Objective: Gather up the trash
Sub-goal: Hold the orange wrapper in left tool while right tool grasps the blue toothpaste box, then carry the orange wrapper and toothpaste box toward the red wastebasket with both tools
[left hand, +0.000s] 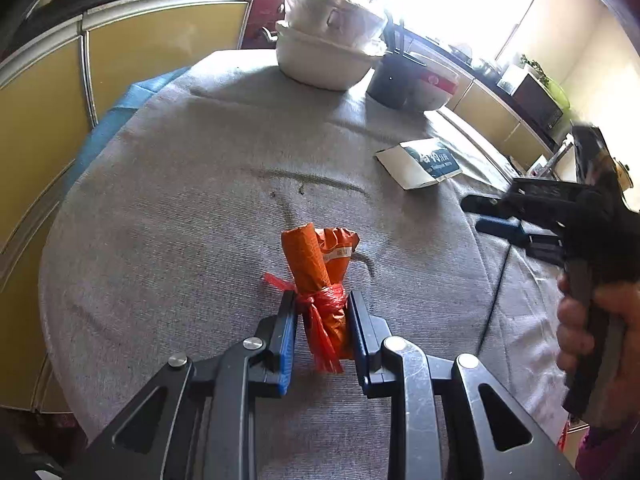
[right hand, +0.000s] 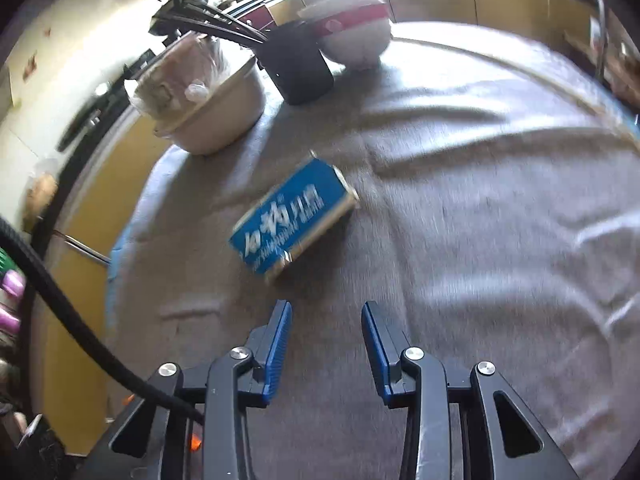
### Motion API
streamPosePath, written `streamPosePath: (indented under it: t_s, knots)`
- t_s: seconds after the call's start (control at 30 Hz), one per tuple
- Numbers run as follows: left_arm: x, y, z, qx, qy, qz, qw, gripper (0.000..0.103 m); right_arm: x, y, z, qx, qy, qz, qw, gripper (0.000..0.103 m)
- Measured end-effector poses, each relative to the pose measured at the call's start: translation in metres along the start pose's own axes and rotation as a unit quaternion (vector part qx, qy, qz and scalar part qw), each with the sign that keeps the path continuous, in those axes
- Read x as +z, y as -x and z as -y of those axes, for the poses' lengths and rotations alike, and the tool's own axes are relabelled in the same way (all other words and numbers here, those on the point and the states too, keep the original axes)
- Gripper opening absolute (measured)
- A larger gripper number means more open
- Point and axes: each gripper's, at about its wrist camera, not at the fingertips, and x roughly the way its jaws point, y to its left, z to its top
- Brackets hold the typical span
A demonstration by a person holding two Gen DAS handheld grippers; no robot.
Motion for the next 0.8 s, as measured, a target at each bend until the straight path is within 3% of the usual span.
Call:
streamPosePath:
  t_s: [0.03, 0.13, 0.2, 0.33, 0.57, 0.73, 0.8]
  knots:
    - [0.000, 0.001, -0.002, -0.001, 0.003, 0.002, 1.0000, 0.026, -0.002, 0.002, 0.007, 0.018, -0.023, -0.006, 1.000, 0.060]
    - [-0.001, 0.003, -0.005, 0.000, 0.008, 0.007, 0.9999, 0.026, -0.002, 0.007, 0.028, 0.097, -0.132, 0.001, 0.987, 0.072]
    - [-0.002, 0.003, -0.006, 0.003, 0.006, 0.007, 1.0000, 0.026, 0.003, 0.009, 0.026, 0.101, -0.157, 0.012, 0.982, 0.075]
    - [-0.005, 0.007, -0.010, 0.000, 0.008, 0.010, 0.9999, 0.026, 0.021, -0.002, 0.008, 0.068, -0.166, 0.011, 0.984, 0.075]
    - [-0.013, 0.023, -0.018, 0.003, -0.004, 0.023, 0.9997, 0.026, 0.057, -0.032, -0.037, -0.049, -0.181, 0.015, 0.982, 0.075]
    - [-0.021, 0.028, -0.021, -0.002, -0.013, 0.022, 0.9997, 0.026, 0.061, -0.060, -0.071, -0.184, -0.120, 0.014, 0.976, 0.075]
    - [-0.023, 0.028, -0.022, -0.004, -0.013, 0.019, 0.9997, 0.026, 0.053, -0.066, -0.077, -0.206, -0.088, 0.021, 0.974, 0.075]
